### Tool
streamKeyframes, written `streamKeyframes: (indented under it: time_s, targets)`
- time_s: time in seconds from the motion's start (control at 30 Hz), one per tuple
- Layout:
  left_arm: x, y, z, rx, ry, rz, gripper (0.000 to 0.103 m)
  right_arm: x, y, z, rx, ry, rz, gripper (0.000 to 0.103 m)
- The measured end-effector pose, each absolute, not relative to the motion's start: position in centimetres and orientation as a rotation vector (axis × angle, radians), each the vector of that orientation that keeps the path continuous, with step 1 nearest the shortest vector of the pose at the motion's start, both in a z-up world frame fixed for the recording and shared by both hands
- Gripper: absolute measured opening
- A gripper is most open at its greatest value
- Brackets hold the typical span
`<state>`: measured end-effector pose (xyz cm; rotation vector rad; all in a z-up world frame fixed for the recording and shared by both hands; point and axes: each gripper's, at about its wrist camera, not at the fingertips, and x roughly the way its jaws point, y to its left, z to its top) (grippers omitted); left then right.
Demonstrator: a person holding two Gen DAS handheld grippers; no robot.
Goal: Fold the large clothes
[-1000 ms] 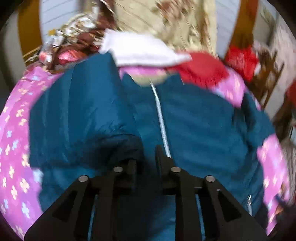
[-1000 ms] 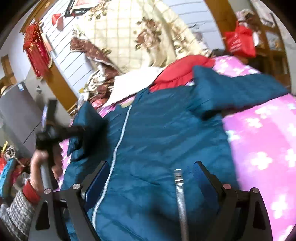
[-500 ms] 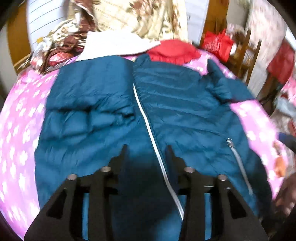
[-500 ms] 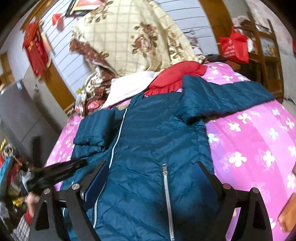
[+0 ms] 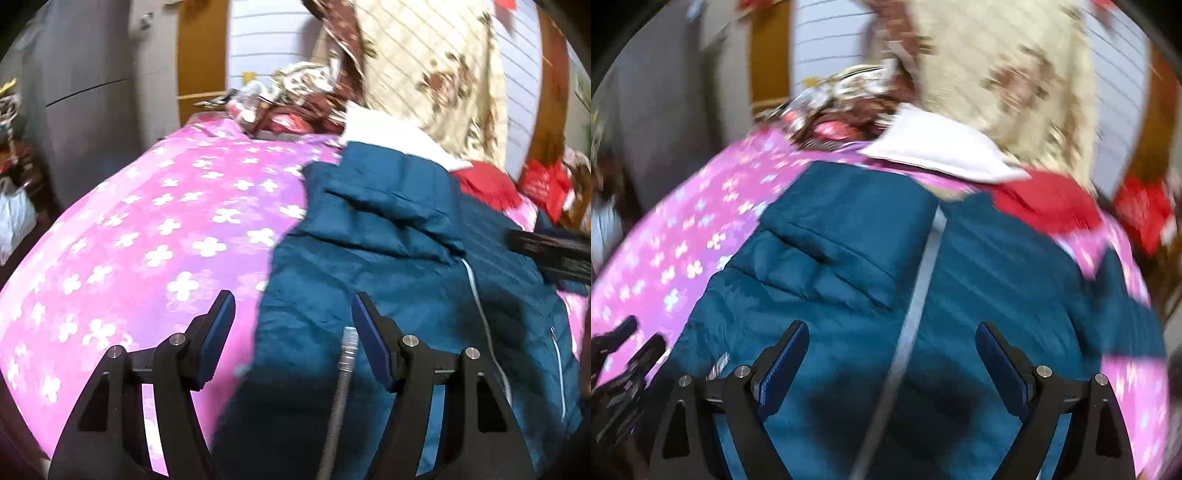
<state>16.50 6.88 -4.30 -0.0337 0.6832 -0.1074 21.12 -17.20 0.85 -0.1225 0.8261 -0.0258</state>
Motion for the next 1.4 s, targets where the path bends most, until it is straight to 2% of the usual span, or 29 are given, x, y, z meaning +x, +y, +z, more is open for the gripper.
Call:
streamKeyframes:
  time_s: [0.1, 0.37, 0.43, 0.47, 0.5, 0.53, 0.7, 0.87, 0.97, 1.2, 1.23, 1.3, 1.33, 1.4]
  targets:
    - [17.0, 7.8, -4.6, -0.037, 0.673, -0.097, 0.066, 25.3, -12.9, -0.1, -0.227, 0.829, -0.019, 0.091]
    - [19.2, 10.0, -7.0, -0.137, 0.788, -0.124, 0.066, 34.5, -4.7, -5.3, -0.443, 0.874, -0.09, 0.09]
    - [19.2, 10.0, -7.2, -0.137, 0.793, -0.122, 0.066, 35.9, -4.3, -6.7, -0.496, 0.891, -0.132, 0.075]
    - [19.3, 9.9, -7.3, -0.135, 0.795, -0.119, 0.066, 36.3, -4.4, -7.0, -0.516, 0.898, -0.162, 0.048]
    - [19.3, 9.8, -7.4, -0.134, 0.797, -0.118, 0.066, 36.6, -4.7, -6.9, -0.511, 0.903, -0.178, 0.028]
    - [19.4, 9.7, -7.4, -0.133, 0.798, -0.119, 0.066, 36.8, -5.6, -6.2, -0.459, 0.905, -0.191, 0.026]
    - [19.9, 9.4, -8.3, -0.135, 0.836, -0.121, 0.066, 35.3, -14.1, -1.0, -0.144, 0.831, -0.31, 0.024]
    - [20.1, 9.7, -8.6, -0.154, 0.851, -0.111, 0.066, 31.6, -24.5, 1.0, 0.128, 0.816, -0.421, 0.024]
    - [20.1, 9.7, -8.7, -0.156, 0.855, -0.103, 0.066, 28.8, -29.9, -0.1, 0.229, 0.845, -0.467, 0.024]
    - [19.9, 9.3, -8.6, -0.126, 0.85, -0.096, 0.066, 22.8, -38.7, -6.6, 0.436, 0.994, -0.53, 0.024]
    - [19.9, 9.3, -8.6, -0.122, 0.849, -0.092, 0.066, 22.3, -39.3, -7.3, 0.457, 1.009, -0.524, 0.026]
    - [19.7, 9.2, -8.6, -0.117, 0.849, -0.087, 0.066, 20.6, -40.1, -8.0, 0.5, 1.01, -0.505, 0.042]
    - [19.7, 9.2, -8.6, -0.117, 0.848, -0.087, 0.066, 19.7, -40.3, -8.0, 0.502, 1.002, -0.506, 0.046]
    - [19.6, 9.2, -8.6, -0.112, 0.845, -0.086, 0.066, 18.7, -40.2, -7.7, 0.487, 0.993, -0.501, 0.049]
